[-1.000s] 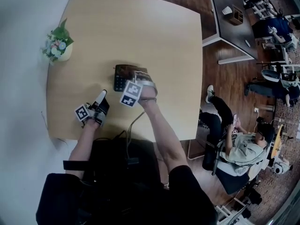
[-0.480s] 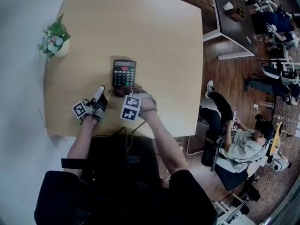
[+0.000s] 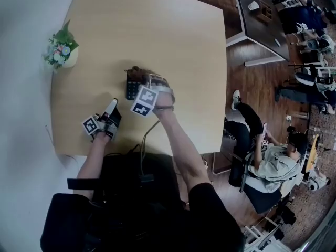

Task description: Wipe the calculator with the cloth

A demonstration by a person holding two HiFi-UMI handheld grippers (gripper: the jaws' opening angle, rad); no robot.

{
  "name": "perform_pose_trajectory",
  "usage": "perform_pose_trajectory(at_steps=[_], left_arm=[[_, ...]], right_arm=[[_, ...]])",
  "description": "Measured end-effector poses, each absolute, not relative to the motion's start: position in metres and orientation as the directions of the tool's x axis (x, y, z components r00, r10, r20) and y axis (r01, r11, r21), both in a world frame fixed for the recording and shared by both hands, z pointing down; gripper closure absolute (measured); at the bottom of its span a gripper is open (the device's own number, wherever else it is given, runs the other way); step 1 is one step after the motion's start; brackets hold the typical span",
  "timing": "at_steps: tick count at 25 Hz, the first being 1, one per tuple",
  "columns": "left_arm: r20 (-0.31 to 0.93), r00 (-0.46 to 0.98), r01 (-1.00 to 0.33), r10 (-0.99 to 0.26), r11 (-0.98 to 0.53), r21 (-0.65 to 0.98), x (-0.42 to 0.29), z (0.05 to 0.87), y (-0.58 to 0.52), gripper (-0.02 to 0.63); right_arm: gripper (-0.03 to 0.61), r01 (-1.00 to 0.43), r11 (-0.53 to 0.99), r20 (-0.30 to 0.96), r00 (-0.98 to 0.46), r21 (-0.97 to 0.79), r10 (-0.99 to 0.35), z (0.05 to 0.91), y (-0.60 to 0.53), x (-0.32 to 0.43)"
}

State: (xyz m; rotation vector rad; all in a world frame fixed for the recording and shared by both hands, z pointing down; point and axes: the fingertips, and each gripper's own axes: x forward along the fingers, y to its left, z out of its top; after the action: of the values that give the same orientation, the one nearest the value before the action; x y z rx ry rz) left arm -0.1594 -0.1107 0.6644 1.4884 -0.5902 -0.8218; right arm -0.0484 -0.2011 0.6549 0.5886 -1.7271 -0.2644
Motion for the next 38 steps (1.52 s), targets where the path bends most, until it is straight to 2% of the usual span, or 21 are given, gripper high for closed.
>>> perform_pose_trajectory(at_steps=[3,5,8,11,14,16,19,21,23,27,33,38], left_arm=[[-0.14,0.616,0.108,-0.775,-0.092,0.99,-0.159,0.664,-0.111,0.604],[-0.143,0.617,0.108,-0.774,-0.097,0.989,-0.16,0.664,-0.112,0.604],[-0.144,0.616,0.11,-0.774,-0.097,0.989,-0.161,0.664,-0.113,0.604],[-0.142,0.615,0.109,-0.775,-0.095,0.99,-0.161,0.663,-0.112,0.604],[-0.14,0.617,0.108,-0.774,-0.093,0.99,-0.161,0.665,-0.112,0.604],[-0.143,0.619,0.11,-0.772,-0.095,0.989,-0.161,0.665,-0.113,0.604],[-0.145,0.616,0.116,-0.774,-0.092,0.989,-0.162,0.666,-0.113,0.604],[-0.144,0.612,0.118,-0.778,-0.09,0.989,-0.162,0.665,-0.112,0.604],[-0.143,0.61,0.115,-0.779,-0.092,0.989,-0.161,0.665,-0.111,0.604],[-0.141,0.612,0.113,-0.778,-0.09,0.99,-0.16,0.664,-0.11,0.604],[-0.14,0.616,0.108,-0.775,-0.093,0.99,-0.163,0.666,-0.113,0.604],[-0.14,0.613,0.109,-0.778,-0.093,0.99,-0.163,0.667,-0.112,0.604]], right_arm=[[0.511,-0.101,0.886,0.88,-0.115,0.452,-0.462,0.675,-0.168,-0.059],[0.511,-0.074,0.901,0.894,-0.117,0.427,-0.433,0.683,-0.145,-0.064],[0.511,-0.095,0.932,0.924,-0.135,0.348,-0.359,0.693,-0.107,-0.063],[0.511,-0.132,0.973,0.962,-0.173,0.187,-0.209,0.703,-0.065,-0.058],[0.511,-0.223,0.973,0.963,-0.247,0.05,-0.106,0.698,-0.055,-0.046],[0.511,-0.337,0.939,0.944,-0.284,0.067,-0.169,0.679,-0.088,-0.03],[0.511,-0.48,0.834,0.873,-0.241,0.271,-0.423,0.639,-0.168,-0.004],[0.511,-0.488,0.767,0.8,-0.203,0.418,-0.565,0.621,-0.21,0.002],[0.511,-0.427,0.764,0.773,-0.203,0.483,-0.602,0.625,-0.227,-0.006],[0.511,-0.251,0.854,0.844,-0.183,0.457,-0.505,0.67,-0.2,-0.022],[0.511,-0.202,0.914,0.904,-0.179,0.351,-0.387,0.694,-0.131,-0.024],[0.511,-0.15,0.984,0.966,-0.225,0.098,-0.131,0.703,-0.068,-0.022]])
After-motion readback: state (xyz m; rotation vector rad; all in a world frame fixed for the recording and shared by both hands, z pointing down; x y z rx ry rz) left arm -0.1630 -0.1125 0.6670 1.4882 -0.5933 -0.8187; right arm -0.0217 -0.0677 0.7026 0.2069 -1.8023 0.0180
